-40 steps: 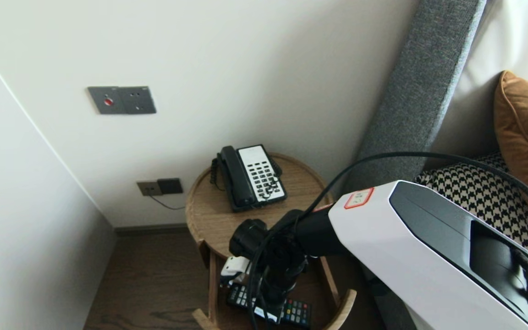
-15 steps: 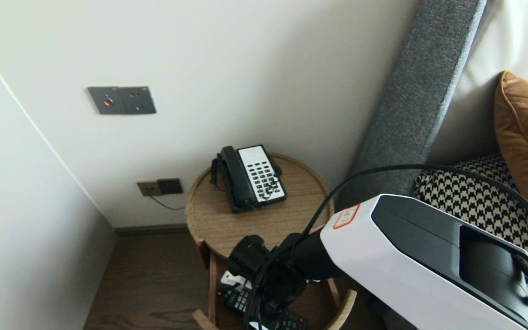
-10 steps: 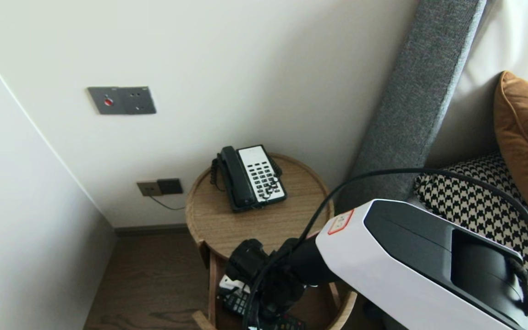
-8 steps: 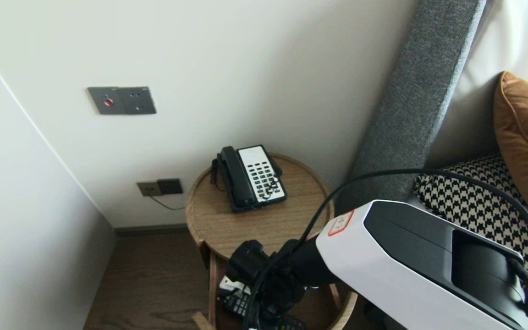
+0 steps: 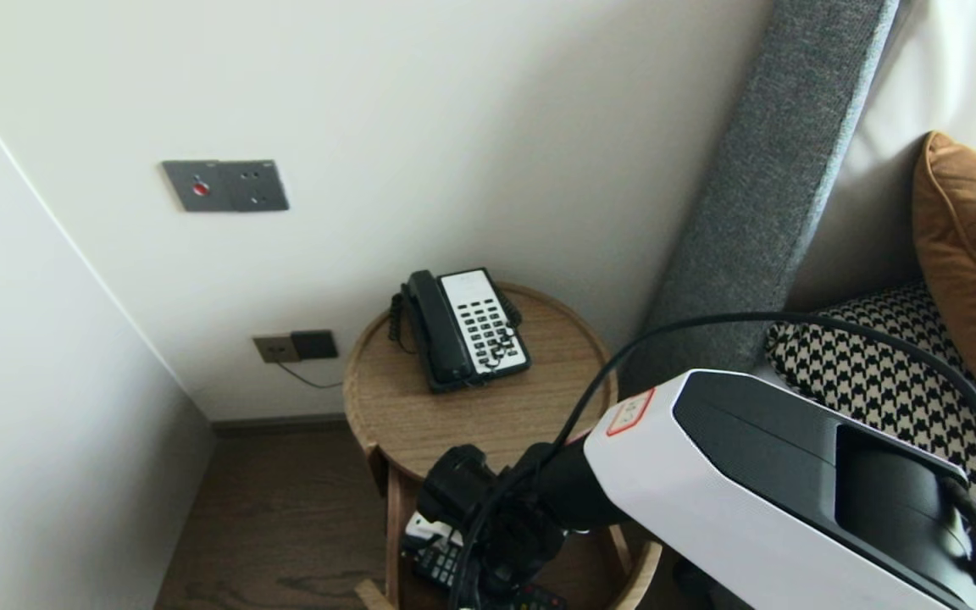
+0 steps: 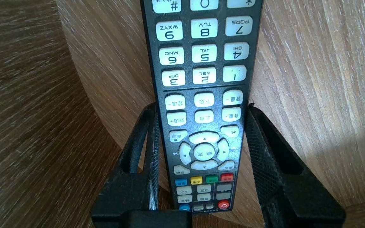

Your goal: Put the remote controls on the table in the drawer one by one

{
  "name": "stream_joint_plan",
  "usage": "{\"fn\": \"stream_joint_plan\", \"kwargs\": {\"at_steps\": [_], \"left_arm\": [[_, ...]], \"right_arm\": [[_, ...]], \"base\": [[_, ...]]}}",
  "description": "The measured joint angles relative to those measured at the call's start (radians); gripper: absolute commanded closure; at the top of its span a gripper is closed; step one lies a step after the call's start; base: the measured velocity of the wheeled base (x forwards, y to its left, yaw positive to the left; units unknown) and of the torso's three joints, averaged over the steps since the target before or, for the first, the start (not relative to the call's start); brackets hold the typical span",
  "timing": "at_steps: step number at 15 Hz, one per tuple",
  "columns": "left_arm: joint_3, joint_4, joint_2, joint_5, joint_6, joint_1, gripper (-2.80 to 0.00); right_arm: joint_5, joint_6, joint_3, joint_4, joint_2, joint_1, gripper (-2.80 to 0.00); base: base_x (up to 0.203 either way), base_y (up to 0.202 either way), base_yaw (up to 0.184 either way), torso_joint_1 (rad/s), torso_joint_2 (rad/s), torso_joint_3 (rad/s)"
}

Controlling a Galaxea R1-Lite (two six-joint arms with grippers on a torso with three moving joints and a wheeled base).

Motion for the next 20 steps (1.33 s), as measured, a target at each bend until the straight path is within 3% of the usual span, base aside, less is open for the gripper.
{"fn": "stream_joint_plan", "kwargs": {"at_steps": [11, 12, 20], "left_arm": [[0.0, 0.0, 0.0, 0.0, 0.0, 0.0, 0.0], [0.0, 0.0, 0.0, 0.0, 0.0, 0.0, 0.0], [0.0, 0.0, 0.0, 0.0, 0.0, 0.0, 0.0]], "right_arm": [[-0.039, -0.002, 0.004, 0.008, -0.006, 0.0, 0.0], [-0.04, -0.002, 0.005, 0.008, -0.007, 0.0, -2.8], [-0.038, -0.003, 0.024, 0.008, -0.028, 0.003, -2.8]], "base": [[0.0, 0.0, 0.0, 0.0, 0.0, 0.0], [0.0, 0.0, 0.0, 0.0, 0.0, 0.0], [0.0, 0.0, 0.0, 0.0, 0.0, 0.0]]}}
